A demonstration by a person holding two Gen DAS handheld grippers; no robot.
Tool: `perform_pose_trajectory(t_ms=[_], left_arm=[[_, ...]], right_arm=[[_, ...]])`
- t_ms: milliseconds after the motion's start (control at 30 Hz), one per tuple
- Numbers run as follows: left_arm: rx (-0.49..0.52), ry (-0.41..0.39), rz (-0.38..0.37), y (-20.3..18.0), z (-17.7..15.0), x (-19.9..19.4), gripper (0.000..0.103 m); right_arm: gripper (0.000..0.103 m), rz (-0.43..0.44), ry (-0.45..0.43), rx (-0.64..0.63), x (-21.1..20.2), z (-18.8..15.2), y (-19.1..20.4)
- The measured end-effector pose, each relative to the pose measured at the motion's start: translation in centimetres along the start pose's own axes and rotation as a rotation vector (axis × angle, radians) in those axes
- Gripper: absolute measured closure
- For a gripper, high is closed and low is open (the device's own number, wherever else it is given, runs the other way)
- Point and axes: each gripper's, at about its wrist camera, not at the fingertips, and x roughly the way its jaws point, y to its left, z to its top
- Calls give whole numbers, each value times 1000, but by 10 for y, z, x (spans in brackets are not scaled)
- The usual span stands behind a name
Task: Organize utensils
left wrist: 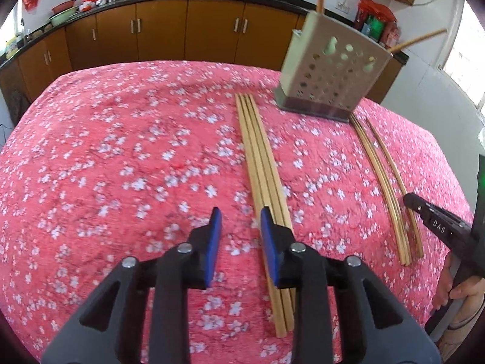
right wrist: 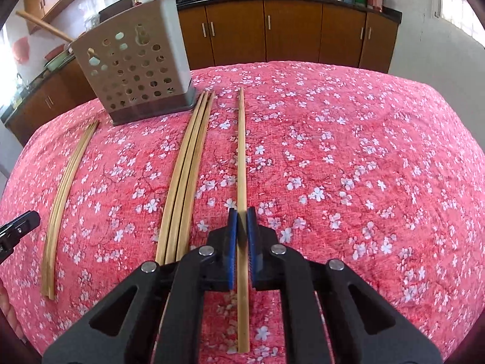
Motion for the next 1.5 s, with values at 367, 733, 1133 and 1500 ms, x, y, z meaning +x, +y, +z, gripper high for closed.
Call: perform_pose_trajectory(t_ms=[367, 733, 1133, 1500], left_arm=[[56, 13, 69, -13, -1, 17, 84], [14, -19, 139, 10, 16, 28, 94], [-3, -56, 121, 29, 19, 28, 92], [-19, -57, 104, 34, 17, 24, 92]], right_arm=[[95, 8, 4, -4, -4, 0, -2], [95, -39, -43, -32, -3, 2, -7], [95, -49, -50, 9, -1, 7, -22], [95, -50, -50, 7, 0, 7, -21]])
